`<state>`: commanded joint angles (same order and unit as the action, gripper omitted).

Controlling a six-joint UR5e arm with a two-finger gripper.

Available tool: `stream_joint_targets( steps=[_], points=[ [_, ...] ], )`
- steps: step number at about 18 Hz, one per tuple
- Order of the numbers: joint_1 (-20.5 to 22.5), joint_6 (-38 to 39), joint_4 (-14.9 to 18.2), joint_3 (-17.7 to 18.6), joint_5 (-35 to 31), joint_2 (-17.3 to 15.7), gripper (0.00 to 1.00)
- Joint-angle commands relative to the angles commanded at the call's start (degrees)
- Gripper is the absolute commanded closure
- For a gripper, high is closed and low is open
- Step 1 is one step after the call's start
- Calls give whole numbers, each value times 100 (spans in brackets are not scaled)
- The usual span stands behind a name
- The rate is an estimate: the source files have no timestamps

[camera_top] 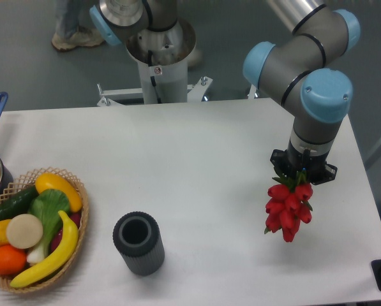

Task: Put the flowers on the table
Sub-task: 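Carry the red tulips in the gripper toward the table center, lowering them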

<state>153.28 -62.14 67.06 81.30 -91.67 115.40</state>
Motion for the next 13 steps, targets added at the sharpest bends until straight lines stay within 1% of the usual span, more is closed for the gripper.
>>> stream_joint_targets(
  steps=[8, 9, 13],
  points=[
    [-44, 26, 9, 17, 35, 9, 89],
    [-44, 35, 52, 35, 70, 18, 90],
    [-35, 9, 79, 360, 105, 0, 91]
  ],
)
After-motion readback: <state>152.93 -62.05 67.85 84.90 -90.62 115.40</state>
